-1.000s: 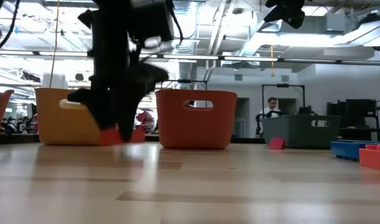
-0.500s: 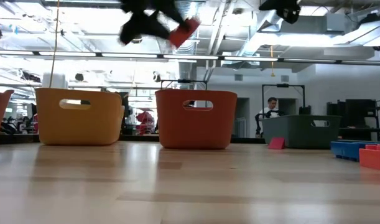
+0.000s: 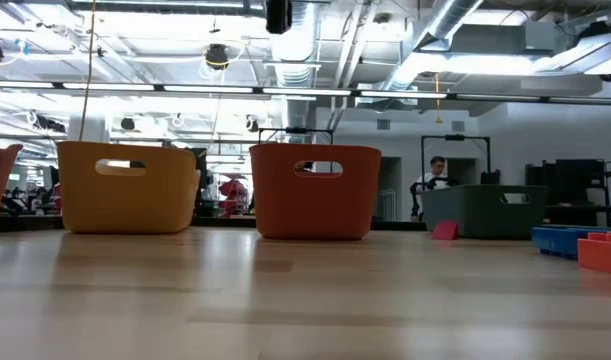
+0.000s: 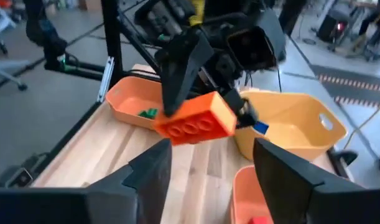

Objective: Sort blocks
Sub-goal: Put the orange game piece into the blue bin

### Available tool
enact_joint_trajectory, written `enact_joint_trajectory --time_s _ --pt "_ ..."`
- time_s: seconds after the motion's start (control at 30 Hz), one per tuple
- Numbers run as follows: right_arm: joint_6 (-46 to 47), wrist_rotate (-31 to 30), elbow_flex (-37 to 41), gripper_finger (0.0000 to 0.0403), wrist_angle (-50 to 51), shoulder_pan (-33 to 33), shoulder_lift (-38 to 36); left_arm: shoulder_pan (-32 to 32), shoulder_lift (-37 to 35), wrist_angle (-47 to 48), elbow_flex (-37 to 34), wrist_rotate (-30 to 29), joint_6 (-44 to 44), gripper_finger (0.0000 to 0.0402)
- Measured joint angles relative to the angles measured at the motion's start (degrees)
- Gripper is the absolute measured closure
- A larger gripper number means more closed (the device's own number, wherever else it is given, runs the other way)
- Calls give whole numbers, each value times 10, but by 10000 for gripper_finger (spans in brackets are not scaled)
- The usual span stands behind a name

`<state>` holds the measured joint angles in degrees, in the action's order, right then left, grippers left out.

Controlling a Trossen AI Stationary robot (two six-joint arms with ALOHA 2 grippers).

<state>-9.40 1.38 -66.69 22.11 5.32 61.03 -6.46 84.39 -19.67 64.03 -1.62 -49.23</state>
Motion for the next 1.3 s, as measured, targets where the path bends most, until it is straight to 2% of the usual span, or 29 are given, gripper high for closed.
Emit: enact_joint_trajectory --time_s 0.13,0.27,0.37,0.5,0.7,0.93,1.07,1.3 --pt "-36 17 -8 143 2 18 1 4 0 -8 0 90 -75 261" --pt "-67 27 -8 143 7 44 10 6 0 -7 0 146 -126 261" --pt "-81 26 -8 143 2 53 30 13 0 -4 0 163 -144 261" --pt "-91 -8 -8 143 -24 52 53 25 1 2 0 167 -145 260" --pt "-103 -59 -8 143 -52 52 78 30 1 19 0 139 -124 260" --pt "-107 -55 -8 143 -57 52 96 30 1 23 0 185 -128 260" --pt "-119 2 -8 143 -77 52 105 30 1 24 0 221 -137 260" --pt "-132 11 -24 143 -108 52 143 32 1 41 0 258 -140 260"
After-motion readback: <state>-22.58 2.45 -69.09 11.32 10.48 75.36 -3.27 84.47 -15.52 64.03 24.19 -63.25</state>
